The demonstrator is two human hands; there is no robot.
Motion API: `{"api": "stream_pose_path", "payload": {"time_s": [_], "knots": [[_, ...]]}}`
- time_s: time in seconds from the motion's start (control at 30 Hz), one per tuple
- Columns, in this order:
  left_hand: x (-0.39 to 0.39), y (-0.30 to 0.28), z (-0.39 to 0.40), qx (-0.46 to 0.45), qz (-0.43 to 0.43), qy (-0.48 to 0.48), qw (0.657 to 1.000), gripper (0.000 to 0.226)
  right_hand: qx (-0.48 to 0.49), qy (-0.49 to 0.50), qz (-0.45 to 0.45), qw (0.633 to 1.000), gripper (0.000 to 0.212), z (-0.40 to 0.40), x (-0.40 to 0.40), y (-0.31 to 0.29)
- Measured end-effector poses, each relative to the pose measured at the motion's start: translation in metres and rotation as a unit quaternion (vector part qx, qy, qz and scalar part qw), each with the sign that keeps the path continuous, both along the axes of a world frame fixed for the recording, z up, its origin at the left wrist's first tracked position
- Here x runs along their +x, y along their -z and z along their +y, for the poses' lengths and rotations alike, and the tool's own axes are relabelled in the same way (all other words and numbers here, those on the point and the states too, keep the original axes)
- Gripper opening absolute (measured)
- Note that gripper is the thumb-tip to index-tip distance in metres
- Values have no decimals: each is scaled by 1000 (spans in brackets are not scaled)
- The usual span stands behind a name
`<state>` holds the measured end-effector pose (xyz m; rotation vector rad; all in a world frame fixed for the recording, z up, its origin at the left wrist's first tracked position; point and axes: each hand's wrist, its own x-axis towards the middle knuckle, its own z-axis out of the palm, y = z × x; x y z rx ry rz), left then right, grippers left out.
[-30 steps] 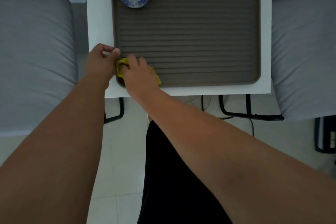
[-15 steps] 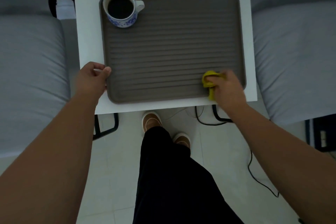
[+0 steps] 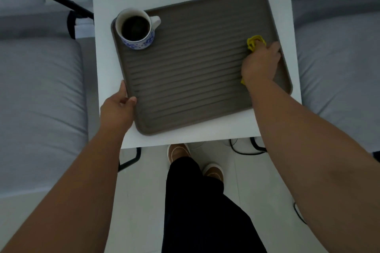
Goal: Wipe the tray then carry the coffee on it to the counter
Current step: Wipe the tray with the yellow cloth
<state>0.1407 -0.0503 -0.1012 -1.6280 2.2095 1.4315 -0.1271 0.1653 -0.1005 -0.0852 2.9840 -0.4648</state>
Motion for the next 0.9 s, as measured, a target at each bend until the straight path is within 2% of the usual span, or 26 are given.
{"api": "stream_pose_path", "payload": {"time_s": [0.17, 0.3, 0.37, 0.47, 0.57, 0.73, 0.8, 0.9], "knots": [[1, 3, 0, -15, -5, 8, 1000, 55, 29, -100, 9, 995, 44, -41, 6, -2], [1, 1, 1, -16, -12, 1, 1000, 55, 45, -260, 34, 964, 39, -68, 20, 1], [3, 1, 0, -18, -21, 6, 1000, 53, 58, -294, 40, 953, 38, -67, 14, 3], [3, -1, 1, -24, -26, 24, 999, 48, 61, -230, 38, 971, 38, -51, -12, 3], [1, -3, 3, -29, -35, 34, 998, 53, 71, -147, 16, 986, 37, -23, -41, -1], [3, 1, 4, -23, -38, 25, 999, 54, 15, -32, -13, 999, 32, -13, -57, 3], [3, 2, 1, -22, -42, 35, 998, 56, 0, -24, -23, 999, 32, -28, -45, 4], [3, 2, -1, -5, -39, 43, 998, 57, 18, -97, -9, 995, 31, -56, -9, 3]]}}
